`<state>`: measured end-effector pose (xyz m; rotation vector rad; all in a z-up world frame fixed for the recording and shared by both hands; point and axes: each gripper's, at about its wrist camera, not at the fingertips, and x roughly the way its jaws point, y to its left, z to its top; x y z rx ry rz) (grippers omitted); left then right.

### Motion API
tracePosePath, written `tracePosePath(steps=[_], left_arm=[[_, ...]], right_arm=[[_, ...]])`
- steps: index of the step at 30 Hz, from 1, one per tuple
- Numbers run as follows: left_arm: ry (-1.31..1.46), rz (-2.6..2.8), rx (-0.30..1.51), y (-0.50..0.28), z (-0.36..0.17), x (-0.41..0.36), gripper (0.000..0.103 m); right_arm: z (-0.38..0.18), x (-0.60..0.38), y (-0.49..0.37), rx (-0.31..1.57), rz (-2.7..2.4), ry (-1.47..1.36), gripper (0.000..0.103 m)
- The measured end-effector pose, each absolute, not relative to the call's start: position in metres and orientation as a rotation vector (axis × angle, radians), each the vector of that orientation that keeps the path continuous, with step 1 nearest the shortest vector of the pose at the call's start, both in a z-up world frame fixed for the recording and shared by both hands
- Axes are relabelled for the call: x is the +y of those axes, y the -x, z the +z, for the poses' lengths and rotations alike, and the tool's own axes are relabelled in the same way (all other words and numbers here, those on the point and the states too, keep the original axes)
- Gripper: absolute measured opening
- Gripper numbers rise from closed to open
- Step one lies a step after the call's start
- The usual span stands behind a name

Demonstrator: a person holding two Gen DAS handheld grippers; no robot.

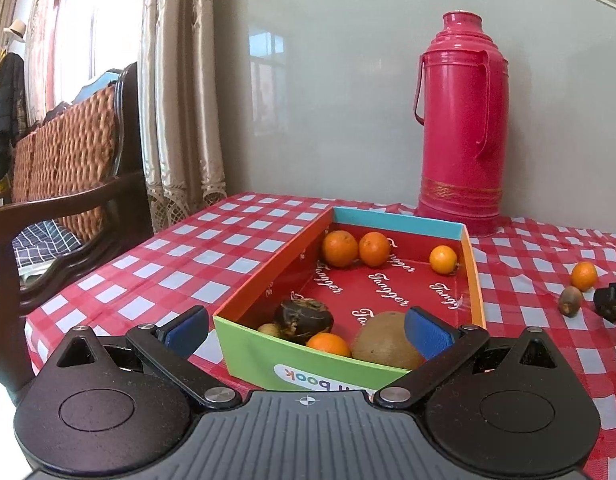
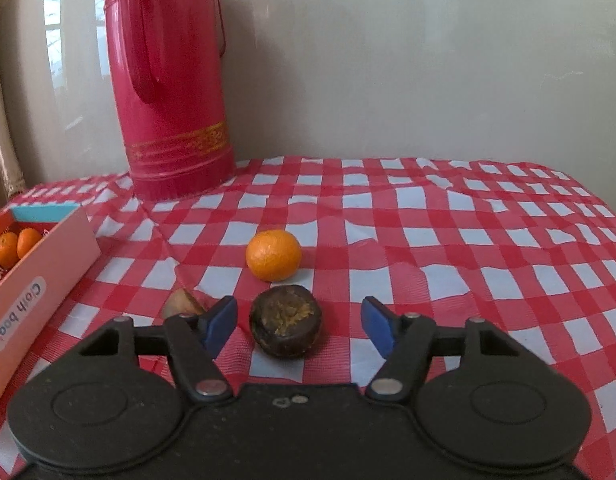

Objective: Organize fruits
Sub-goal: 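Reach the right gripper to the dark round dried fruit and grasp it, then carry the dark fruit with the right gripper into the box and release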

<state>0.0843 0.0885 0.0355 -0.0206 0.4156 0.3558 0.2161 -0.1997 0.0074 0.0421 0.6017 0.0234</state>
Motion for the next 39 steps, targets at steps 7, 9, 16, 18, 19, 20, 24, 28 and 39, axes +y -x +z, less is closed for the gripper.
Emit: tracePosePath(steps=[7, 9, 16, 18, 19, 20, 24, 28, 39], left_arm=[[0.008, 0.361, 0.414, -0.084, 0.035, 0.088, 0.103], [0.009, 0.363, 0.414, -0.084, 0.035, 0.089, 0.103], [0.010, 0.364, 0.414, -0.084, 0.035, 0.090, 0.103], [0.011, 0.363, 0.414, -0.084, 0.035, 0.090, 0.103], [0.012, 0.363, 0.414, -0.084, 0.035, 0.090, 0.103], [0.012, 0.365, 0.413, -0.084, 0.035, 0.090, 0.103], [0.018, 0.365, 0.413, -0.084, 0.035, 0.092, 0.103], [0.025, 0.369, 0.411, -0.083, 0.035, 0.094, 0.103], [0.060, 0.403, 0.405, -0.077, 0.036, 0.110, 0.103]], right_arm=[[0.004, -0.194, -0.225, 0.629, 0.023, -0.012, 0.059], [0.002, -0.193, -0.228, 0.639, 0.028, -0.010, 0.057], [0.000, -0.192, -0.230, 0.640, 0.029, -0.008, 0.045], [0.000, -0.192, -0.229, 0.639, 0.028, -0.004, 0.038], [0.000, -0.192, -0.229, 0.640, 0.028, -0.002, 0.038], [0.000, -0.191, -0.230, 0.639, 0.030, -0.001, 0.038], [0.001, -0.191, -0.229, 0.632, 0.031, -0.001, 0.034], [0.003, -0.195, -0.225, 0.613, 0.030, -0.020, 0.034], [0.019, -0.192, -0.205, 0.521, 0.055, -0.037, 0.033]])
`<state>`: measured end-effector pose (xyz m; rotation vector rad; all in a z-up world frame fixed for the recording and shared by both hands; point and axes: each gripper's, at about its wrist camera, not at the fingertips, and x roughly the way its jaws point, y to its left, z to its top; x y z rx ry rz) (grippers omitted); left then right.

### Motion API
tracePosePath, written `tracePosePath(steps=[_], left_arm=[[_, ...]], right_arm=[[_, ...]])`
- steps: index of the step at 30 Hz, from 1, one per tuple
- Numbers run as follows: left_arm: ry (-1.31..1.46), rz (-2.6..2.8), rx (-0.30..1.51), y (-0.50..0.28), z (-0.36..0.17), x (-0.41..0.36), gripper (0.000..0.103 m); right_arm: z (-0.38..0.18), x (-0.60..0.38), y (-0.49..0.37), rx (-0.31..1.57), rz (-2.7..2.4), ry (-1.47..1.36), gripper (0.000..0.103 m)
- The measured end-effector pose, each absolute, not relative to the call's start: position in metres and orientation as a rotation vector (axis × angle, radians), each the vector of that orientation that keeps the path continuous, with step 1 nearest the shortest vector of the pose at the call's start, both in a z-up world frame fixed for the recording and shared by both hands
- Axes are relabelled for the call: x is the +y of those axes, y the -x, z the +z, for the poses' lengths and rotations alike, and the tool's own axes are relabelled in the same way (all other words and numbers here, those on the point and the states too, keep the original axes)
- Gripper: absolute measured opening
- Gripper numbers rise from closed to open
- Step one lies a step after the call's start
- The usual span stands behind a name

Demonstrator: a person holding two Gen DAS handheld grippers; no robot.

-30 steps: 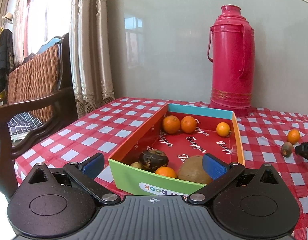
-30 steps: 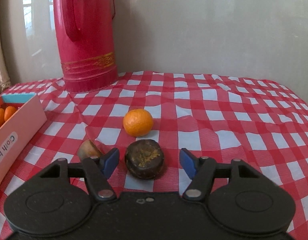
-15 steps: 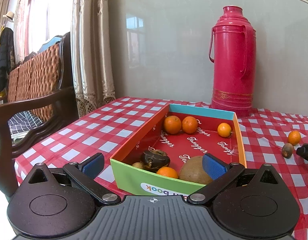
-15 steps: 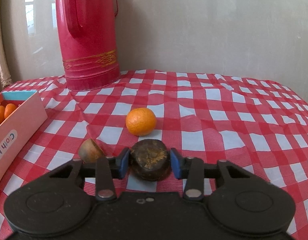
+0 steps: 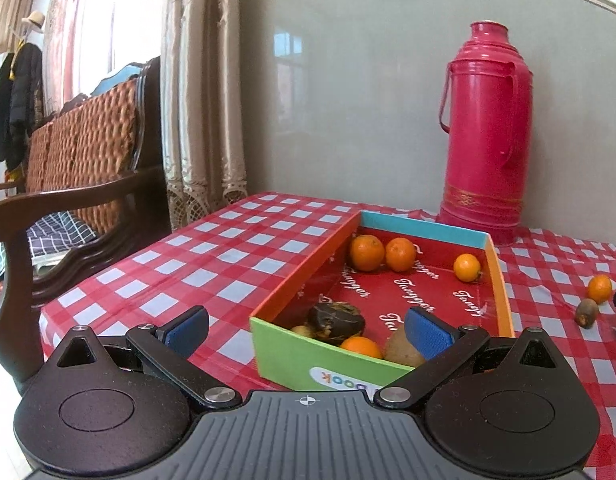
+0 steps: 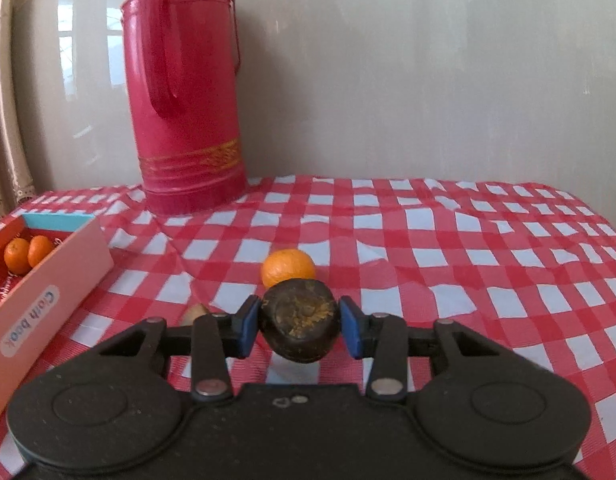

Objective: Organize fruits
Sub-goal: 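Carry the dark fruit with the right gripper into the box and release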

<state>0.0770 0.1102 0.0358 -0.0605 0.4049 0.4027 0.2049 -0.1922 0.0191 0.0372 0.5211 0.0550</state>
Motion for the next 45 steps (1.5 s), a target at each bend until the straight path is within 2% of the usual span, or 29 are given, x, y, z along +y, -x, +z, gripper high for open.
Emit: tracePosePath(steps=[17, 33, 40, 45], left_arm=[[0.127, 0.514, 0.382, -0.056, 0.036, 0.156, 0.103], [0.201, 0.603, 0.380, -0.039, 0.031, 0.200, 0.103], [0.199, 0.611, 0.379, -0.039, 0.030, 0.203, 0.103], [0.193, 0.604, 0.378, -0.039, 0.030, 0.199, 0.103]], right_arm=[[0.059, -0.086, -0.183, 0.453, 0.437, -0.061, 0.033], [0.042, 0.012, -0.182, 0.560, 0.589, 0.039, 0.034], [0.041, 0.019, -0.177, 0.558, 0.606, 0.069, 0.039], [0.052, 0.000, -0.167, 0.503, 0.572, 0.045, 0.053]])
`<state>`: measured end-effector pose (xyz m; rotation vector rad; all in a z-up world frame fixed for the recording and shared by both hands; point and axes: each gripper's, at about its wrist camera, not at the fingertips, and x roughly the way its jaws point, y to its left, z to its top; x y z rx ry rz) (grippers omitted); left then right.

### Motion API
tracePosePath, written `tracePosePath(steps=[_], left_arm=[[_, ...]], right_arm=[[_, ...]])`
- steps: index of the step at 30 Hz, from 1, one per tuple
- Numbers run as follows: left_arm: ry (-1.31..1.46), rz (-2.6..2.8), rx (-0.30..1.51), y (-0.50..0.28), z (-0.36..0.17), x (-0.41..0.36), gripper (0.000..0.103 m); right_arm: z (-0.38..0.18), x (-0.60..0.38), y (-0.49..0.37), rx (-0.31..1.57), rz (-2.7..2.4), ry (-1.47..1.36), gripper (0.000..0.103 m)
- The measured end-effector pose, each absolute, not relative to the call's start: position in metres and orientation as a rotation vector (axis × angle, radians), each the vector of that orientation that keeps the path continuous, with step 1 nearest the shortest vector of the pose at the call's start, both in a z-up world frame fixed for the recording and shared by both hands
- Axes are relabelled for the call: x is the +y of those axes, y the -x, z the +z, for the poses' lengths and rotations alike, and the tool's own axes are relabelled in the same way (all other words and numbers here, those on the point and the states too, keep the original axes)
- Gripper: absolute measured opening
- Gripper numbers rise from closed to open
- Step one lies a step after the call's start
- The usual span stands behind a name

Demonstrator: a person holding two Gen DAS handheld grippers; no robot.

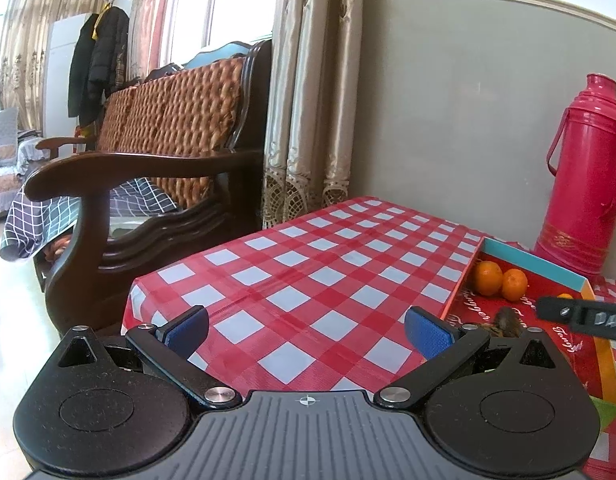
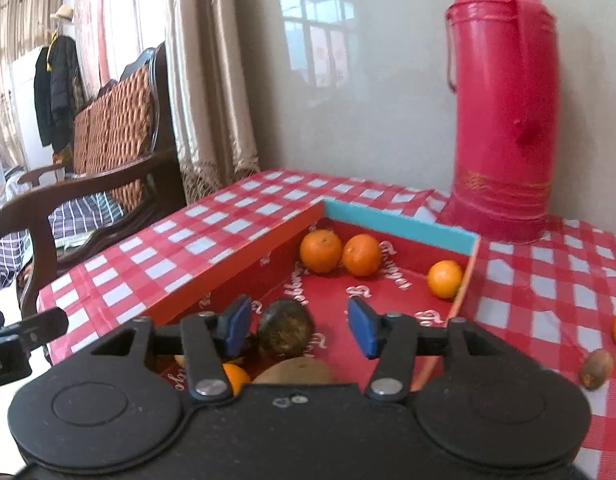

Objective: Organize fruits
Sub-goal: 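Carry the dark fruit with the right gripper into the box and release, then withdraw the open right gripper from the box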

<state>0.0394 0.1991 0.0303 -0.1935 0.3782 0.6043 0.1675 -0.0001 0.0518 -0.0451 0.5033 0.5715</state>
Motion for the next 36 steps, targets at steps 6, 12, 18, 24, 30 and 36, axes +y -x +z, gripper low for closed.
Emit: tracePosePath(steps=[6, 12, 18, 24, 30, 36], left_arm=[[0.177, 0.595, 0.381, -0.042, 0.031, 0.191, 0.103], [0.164, 0.576, 0.384, -0.046, 0.033, 0.179, 0.103], [0.119, 0.544, 0.384, -0.051, 0.034, 0.157, 0.103], [0.089, 0.490, 0.365, -0.055, 0.037, 0.131, 0.103], [0.044, 0.412, 0.337, -0.061, 0.039, 0.097, 0.103], [-0.012, 0.327, 0.306, -0.067, 0.041, 0.059, 0.103]], right_arm=[[0.063, -0.029, -0.157, 0.443, 0.507, 0.038, 0.067], [0.068, -0.067, -0.146, 0.382, 0.404, 0.061, 0.076], [0.059, -0.114, -0.142, 0.355, 0.258, 0.059, 0.087], [0.045, -0.160, -0.136, 0.311, 0.029, 0.034, 0.090], [0.038, -0.200, -0.122, 0.236, -0.227, 0.056, 0.098], [0.029, -0.241, -0.114, 0.255, -0.382, 0.004, 0.098]])
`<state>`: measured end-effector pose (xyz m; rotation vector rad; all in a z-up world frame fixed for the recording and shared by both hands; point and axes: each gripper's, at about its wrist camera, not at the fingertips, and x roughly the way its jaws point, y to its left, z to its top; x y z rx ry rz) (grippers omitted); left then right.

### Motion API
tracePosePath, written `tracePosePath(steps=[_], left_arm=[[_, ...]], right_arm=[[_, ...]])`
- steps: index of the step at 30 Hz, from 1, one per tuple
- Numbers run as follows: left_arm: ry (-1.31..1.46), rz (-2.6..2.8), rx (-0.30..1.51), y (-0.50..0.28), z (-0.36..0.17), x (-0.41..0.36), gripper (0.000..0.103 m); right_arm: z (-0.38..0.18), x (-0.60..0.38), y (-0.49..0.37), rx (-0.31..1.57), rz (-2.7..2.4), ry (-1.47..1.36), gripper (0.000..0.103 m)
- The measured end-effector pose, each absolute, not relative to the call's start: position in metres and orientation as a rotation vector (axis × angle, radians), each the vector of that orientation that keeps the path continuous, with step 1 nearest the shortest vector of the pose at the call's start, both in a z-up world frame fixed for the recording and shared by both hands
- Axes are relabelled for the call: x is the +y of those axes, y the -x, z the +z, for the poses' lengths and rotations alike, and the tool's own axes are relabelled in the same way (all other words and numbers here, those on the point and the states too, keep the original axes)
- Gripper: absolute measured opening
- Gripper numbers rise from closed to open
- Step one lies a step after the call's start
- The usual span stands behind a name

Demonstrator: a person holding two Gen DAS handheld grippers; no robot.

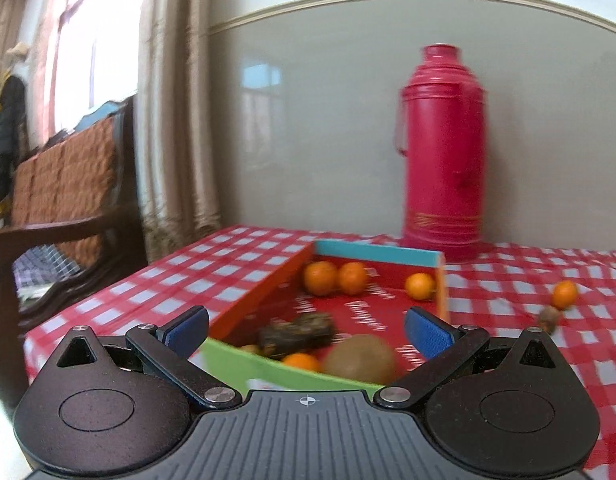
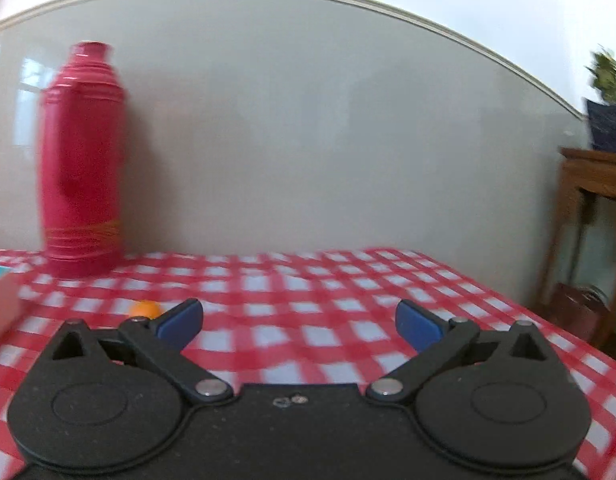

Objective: Organize fruits
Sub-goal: 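Withdraw the open right gripper from the box, then reach the left gripper to a small brown kiwi and grasp it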

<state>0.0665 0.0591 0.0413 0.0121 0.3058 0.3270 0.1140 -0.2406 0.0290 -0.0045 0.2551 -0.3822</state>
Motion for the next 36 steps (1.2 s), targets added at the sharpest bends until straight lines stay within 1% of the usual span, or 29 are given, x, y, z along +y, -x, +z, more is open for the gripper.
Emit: tracePosePath(steps=[7, 13, 20, 22, 23, 24, 26, 29, 30, 31, 33, 36], left_arm=[[-0.113, 0.180, 0.308, -0.078, 0.045, 0.005, 0.103], [-0.188, 0.033, 0.344, -0.106, 0.055, -0.048, 0.103], [-0.205, -0.073, 0.446, -0.157, 0.049, -0.094, 0.101], [-0.204, -0.089, 0.480, -0.170, 0.045, -0.102, 0.089], [-0.204, -0.095, 0.500, -0.176, 0.042, -0.105, 0.081], [-0.199, -0.102, 0.518, -0.181, 0.039, -0.106, 0.078], [-0.187, -0.102, 0.540, -0.190, 0.035, -0.107, 0.076], [-0.172, -0.109, 0.561, -0.199, 0.029, -0.108, 0.075], [-0.170, -0.111, 0.566, -0.203, 0.027, -0.109, 0.074], [-0.168, -0.115, 0.570, -0.205, 0.025, -0.109, 0.071], [-0.159, -0.125, 0.588, -0.211, 0.022, -0.110, 0.062], [-0.141, -0.133, 0.613, -0.217, 0.017, -0.109, 0.052]], right_arm=[[0.022, -0.271, -0.105, 0.272, -0.465, -0.025, 0.098], [0.021, -0.282, -0.095, 0.280, -0.460, -0.043, 0.098], [0.022, -0.294, -0.091, 0.268, -0.478, -0.042, 0.098], [0.022, -0.299, -0.089, 0.271, -0.486, -0.050, 0.097], [0.022, -0.302, -0.088, 0.271, -0.488, -0.059, 0.098], [0.022, -0.304, -0.087, 0.270, -0.489, -0.068, 0.098], [0.022, -0.309, -0.086, 0.269, -0.486, -0.083, 0.098], [0.022, -0.313, -0.086, 0.272, -0.486, -0.094, 0.098], [0.022, -0.314, -0.086, 0.272, -0.484, -0.098, 0.098], [0.022, -0.314, -0.086, 0.273, -0.480, -0.103, 0.098], [0.022, -0.314, -0.087, 0.277, -0.470, -0.111, 0.098], [0.022, -0.312, -0.089, 0.277, -0.455, -0.114, 0.098]])
